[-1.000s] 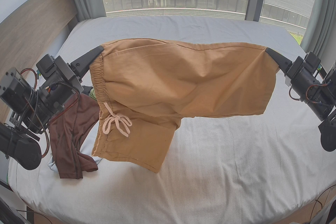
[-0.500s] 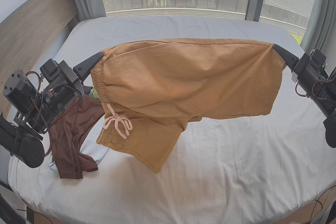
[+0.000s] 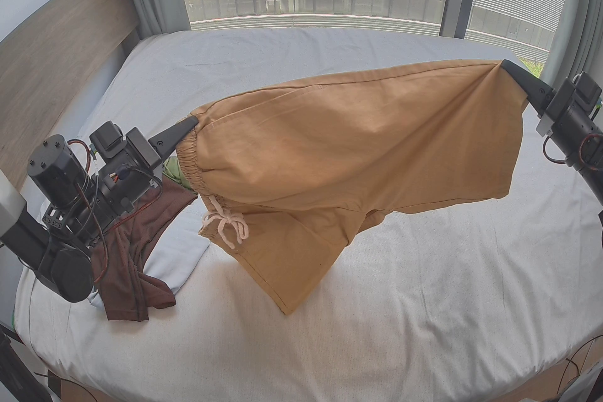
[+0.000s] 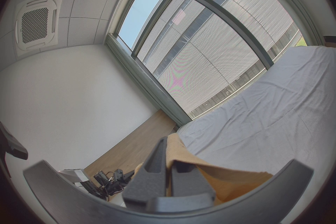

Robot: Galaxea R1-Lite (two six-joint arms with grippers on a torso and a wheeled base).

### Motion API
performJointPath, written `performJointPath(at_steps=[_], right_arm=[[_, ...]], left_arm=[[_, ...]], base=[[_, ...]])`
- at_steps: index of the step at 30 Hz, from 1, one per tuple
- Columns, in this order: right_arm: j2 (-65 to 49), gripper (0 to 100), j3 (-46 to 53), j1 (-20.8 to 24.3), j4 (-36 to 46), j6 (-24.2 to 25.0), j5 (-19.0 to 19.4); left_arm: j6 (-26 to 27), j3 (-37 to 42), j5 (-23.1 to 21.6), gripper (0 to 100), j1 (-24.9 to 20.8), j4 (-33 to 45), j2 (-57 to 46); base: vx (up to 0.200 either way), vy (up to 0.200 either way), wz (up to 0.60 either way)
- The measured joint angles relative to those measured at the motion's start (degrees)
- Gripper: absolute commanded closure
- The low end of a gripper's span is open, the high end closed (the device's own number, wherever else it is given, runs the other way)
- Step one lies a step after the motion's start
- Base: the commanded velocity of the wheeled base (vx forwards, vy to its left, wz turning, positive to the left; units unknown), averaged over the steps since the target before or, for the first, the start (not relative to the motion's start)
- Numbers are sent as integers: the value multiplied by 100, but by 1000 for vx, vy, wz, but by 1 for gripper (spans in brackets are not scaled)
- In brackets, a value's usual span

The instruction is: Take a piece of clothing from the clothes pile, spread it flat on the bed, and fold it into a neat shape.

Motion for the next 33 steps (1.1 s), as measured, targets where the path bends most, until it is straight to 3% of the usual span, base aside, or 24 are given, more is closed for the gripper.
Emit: performJointPath(at_steps=[10, 17, 27, 33], right_arm=[[-215, 100, 52, 278, 333, -121, -4], [302, 100, 160, 268, -56, -371, -4], [916, 100, 193, 140, -236, -391, 5], [1242, 100, 201, 22, -753, -382, 7]], left_arm=[[2, 52, -13, 100, 63, 4, 71], [0, 74, -27, 100, 289, 6, 11], [44, 90, -24, 100, 450, 4, -52], [44, 94, -21, 100, 461, 6, -106]], base=[[0, 0, 0], [0, 0, 0], [0, 0, 0], [0, 0, 0]])
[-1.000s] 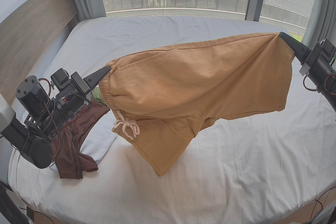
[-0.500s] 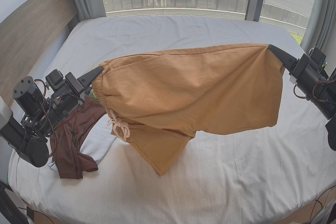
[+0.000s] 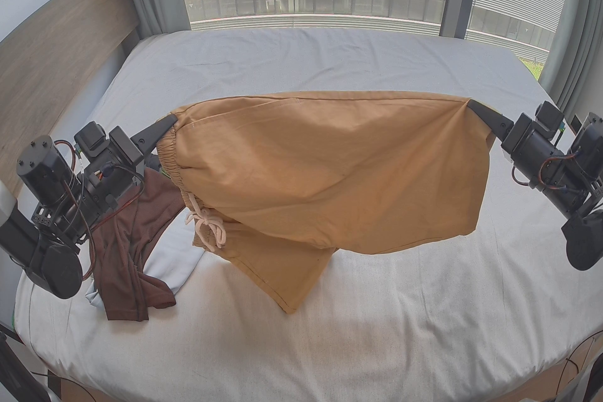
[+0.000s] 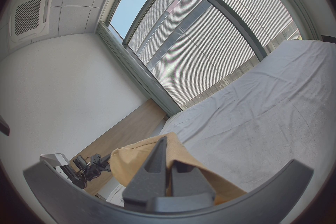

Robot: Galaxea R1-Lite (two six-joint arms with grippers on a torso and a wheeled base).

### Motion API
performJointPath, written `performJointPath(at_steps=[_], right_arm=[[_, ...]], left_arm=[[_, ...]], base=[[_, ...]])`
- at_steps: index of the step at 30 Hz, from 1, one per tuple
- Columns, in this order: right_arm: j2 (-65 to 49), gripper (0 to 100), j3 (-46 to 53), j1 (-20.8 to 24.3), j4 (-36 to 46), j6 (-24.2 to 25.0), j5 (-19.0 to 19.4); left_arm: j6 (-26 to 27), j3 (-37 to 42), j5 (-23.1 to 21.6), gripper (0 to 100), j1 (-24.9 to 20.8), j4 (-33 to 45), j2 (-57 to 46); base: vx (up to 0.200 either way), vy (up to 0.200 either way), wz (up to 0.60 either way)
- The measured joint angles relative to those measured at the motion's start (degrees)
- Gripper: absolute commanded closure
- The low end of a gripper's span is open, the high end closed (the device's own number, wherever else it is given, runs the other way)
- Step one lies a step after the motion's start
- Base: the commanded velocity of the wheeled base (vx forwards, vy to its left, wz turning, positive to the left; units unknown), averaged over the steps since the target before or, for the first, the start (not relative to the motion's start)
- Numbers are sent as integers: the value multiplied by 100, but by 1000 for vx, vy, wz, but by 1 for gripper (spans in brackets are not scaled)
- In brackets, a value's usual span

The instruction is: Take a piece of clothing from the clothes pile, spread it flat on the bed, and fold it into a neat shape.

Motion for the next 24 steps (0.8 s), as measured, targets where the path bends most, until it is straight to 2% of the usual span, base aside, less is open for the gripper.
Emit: performJointPath(at_steps=[6, 17, 24], right_arm=[[336, 100, 77, -49, -277, -5, 0], [535, 100, 90, -30, -312, -7, -7], [703, 100, -221, -33, -306, -13, 0]], left_arm=[[-2, -11, 0, 100, 2, 0, -35], [2, 0, 5, 100, 0, 0, -51], [24, -105, 38, 100, -11, 2, 30]], base=[[0, 0, 0], [0, 0, 0], [0, 0, 0]])
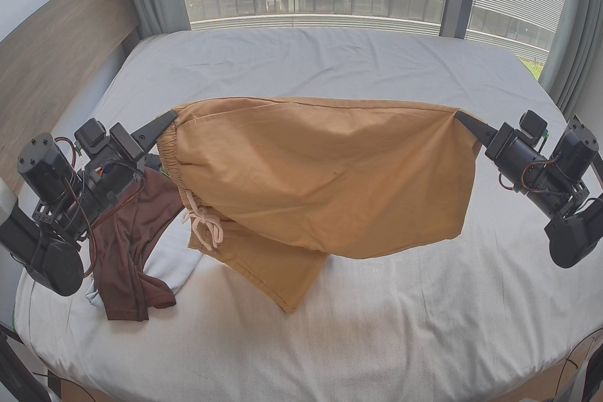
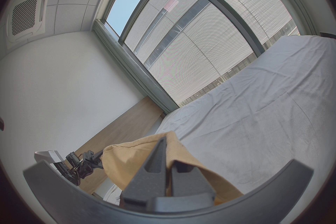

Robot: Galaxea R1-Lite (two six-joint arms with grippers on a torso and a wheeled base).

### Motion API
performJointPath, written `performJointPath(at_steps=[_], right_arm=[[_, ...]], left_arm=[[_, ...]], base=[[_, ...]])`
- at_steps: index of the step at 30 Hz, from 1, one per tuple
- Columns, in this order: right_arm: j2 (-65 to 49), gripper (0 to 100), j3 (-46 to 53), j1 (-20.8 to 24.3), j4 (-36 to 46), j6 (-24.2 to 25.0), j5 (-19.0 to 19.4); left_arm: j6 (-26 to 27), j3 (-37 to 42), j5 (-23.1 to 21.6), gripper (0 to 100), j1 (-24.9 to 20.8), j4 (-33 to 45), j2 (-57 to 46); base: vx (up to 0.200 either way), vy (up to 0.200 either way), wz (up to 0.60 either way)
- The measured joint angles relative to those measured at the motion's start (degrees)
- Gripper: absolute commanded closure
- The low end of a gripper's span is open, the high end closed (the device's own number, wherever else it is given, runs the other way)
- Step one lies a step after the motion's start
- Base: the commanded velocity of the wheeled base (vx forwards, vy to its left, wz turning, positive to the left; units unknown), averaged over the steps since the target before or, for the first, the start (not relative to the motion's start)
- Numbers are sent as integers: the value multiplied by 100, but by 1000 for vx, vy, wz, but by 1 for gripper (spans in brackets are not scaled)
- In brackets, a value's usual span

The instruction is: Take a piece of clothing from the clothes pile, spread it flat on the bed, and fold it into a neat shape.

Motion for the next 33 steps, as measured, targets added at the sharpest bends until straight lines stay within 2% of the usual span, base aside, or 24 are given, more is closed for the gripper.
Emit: performJointPath(at_steps=[10, 33], right_arm=[[695, 100, -706, -37, 0, -2, -7], [2072, 100, -2169, -146, -6, 11, -51]], left_arm=[[556, -299, 62, 100, 63, 13, 538], [627, -1608, 585, 100, -43, -2, 1902]], base=[[0, 0, 0], [0, 0, 0]])
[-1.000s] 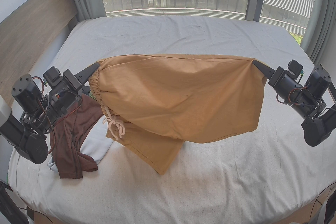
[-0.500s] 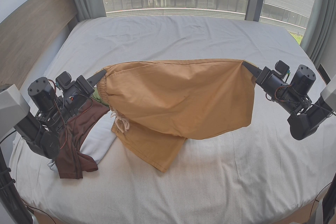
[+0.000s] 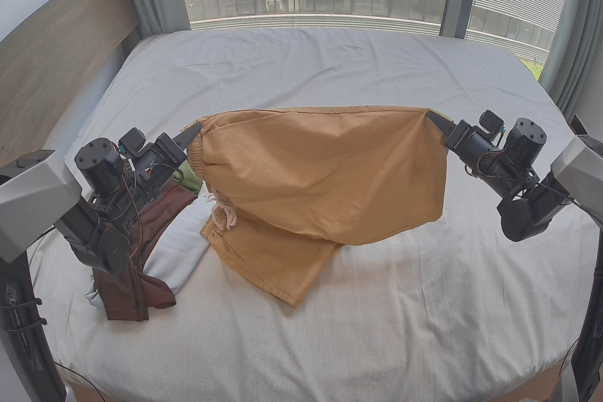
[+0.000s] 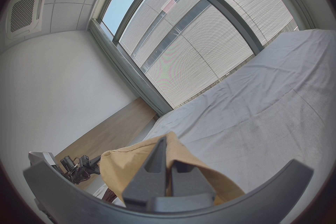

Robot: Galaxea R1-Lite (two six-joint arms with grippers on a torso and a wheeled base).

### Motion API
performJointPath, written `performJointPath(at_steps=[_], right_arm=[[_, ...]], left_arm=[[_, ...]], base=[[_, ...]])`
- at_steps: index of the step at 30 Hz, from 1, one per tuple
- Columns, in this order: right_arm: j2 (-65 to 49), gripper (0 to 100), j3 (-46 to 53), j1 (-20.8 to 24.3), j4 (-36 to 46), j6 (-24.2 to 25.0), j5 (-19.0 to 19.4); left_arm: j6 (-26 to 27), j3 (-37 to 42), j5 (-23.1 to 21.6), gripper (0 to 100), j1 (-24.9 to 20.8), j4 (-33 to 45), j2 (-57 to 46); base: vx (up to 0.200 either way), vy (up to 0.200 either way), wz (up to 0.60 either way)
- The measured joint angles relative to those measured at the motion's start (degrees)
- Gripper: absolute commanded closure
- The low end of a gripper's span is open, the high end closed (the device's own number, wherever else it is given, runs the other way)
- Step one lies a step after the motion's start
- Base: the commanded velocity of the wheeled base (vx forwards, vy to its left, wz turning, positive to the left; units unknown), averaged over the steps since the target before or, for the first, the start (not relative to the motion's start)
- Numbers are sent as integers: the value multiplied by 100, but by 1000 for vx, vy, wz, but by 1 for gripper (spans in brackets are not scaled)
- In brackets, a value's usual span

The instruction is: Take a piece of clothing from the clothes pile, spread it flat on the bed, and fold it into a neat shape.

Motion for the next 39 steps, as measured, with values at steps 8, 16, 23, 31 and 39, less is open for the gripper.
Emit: performJointPath(at_steps=[8, 16, 23, 31, 39], right_arm=[[423, 100, -491, -60, 5, 4, -11], [780, 100, -955, -146, 51, 0, -6], [1134, 100, -1379, -240, 77, 0, 2], [1448, 100, -1768, -276, 82, 4, 0], [1560, 100, -1844, -271, 60, 2, -2]], left_arm=[[-40, -567, 277, 100, -82, 2, 463], [-121, -1172, 472, 100, -85, 2, 880], [-306, -1456, 521, 100, -82, 9, 1098], [-318, -1720, 556, 100, -85, 13, 1330], [-328, -1841, 560, 100, -74, 22, 1407]], base=[[0, 0, 0], [0, 0, 0], [0, 0, 0], [0, 0, 0], [0, 0, 0]])
